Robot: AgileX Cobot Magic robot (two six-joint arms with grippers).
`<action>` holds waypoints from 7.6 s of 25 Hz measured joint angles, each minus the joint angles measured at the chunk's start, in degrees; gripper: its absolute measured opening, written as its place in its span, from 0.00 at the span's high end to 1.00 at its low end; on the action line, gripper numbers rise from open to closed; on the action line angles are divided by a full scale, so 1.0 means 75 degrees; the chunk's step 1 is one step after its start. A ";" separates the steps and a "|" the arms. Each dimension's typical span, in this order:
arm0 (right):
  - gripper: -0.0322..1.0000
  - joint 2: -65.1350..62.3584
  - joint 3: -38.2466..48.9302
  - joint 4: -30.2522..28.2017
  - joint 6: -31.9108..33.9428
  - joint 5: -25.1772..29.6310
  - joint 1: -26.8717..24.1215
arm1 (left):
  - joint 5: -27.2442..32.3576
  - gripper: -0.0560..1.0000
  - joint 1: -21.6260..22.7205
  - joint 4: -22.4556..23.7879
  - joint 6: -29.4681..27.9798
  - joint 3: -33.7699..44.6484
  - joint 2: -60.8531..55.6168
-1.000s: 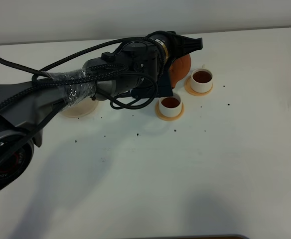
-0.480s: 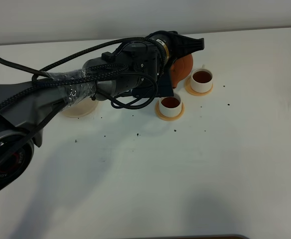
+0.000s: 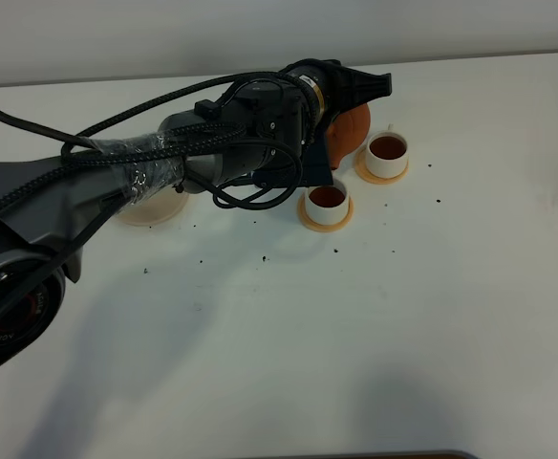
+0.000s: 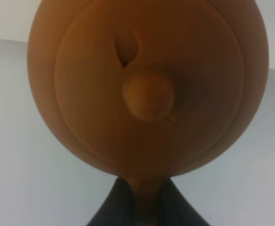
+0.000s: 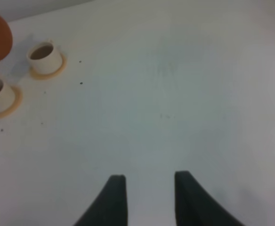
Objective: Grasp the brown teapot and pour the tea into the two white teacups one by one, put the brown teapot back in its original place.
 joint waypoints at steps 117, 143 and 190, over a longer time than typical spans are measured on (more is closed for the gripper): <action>0.74 0.0000 0.0000 -0.0007 0.0000 0.0000 0.0000 | 0.5578 0.84 0.4070 -1.0171 -1.0966 0.0059 -0.0880; 0.74 0.0000 0.0000 -0.0007 0.0000 0.0000 0.0000 | 0.5625 0.84 0.3986 -1.0477 -1.0829 0.0052 -0.0216; 0.74 0.0000 0.0000 -0.0007 0.0000 0.0000 0.0000 | 0.6602 0.56 0.3986 -1.0396 -1.0645 0.8430 -1.1168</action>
